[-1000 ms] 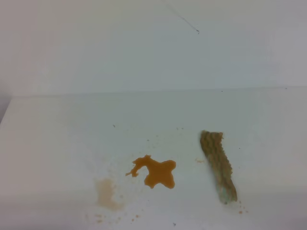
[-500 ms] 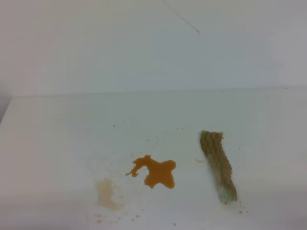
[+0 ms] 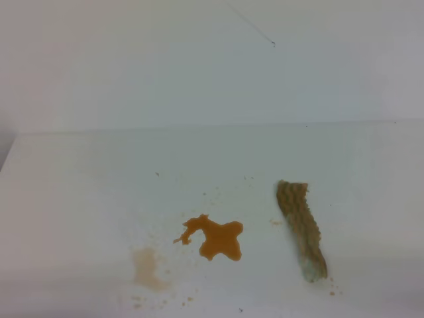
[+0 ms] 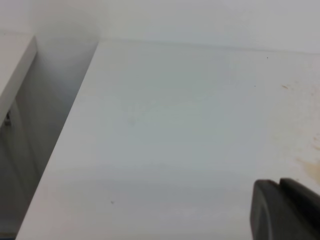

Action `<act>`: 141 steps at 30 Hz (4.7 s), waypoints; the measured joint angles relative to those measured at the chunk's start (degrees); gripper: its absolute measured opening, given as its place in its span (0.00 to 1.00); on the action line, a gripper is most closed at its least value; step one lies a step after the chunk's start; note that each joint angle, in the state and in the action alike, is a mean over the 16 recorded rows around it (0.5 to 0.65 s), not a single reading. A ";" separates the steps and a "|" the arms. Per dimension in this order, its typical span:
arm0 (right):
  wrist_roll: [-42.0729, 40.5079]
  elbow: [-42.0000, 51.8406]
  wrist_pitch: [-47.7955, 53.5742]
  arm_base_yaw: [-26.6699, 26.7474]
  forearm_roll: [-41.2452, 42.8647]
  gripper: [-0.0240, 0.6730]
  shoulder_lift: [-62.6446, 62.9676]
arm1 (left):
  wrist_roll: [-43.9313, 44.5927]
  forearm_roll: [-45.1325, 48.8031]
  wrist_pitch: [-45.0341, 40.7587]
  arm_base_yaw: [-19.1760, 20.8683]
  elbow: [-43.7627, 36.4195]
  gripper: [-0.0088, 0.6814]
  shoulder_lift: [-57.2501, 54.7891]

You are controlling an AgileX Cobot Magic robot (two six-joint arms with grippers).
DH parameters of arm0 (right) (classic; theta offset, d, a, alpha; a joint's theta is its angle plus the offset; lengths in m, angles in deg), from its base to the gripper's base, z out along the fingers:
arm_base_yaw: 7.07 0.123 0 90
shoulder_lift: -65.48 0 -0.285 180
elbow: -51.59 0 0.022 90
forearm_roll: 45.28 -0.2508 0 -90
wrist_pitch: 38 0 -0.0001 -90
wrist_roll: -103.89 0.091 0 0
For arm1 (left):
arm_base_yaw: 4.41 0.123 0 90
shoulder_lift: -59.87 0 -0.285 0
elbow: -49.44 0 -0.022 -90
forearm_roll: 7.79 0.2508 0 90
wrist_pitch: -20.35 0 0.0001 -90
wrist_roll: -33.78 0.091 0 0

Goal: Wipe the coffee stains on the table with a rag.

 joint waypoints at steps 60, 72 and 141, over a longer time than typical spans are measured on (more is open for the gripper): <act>-54.12 -49.20 26.94 18.23 -23.86 0.05 -62.09 | 0.00 0.00 0.00 0.00 0.00 0.01 0.00; -51.47 -66.83 32.22 25.95 -18.24 0.09 -89.17 | 0.00 0.00 0.00 0.00 0.00 0.01 0.00; -60.12 -71.81 16.21 31.76 -21.40 0.09 -116.48 | 0.00 0.00 0.00 0.00 0.00 0.01 0.00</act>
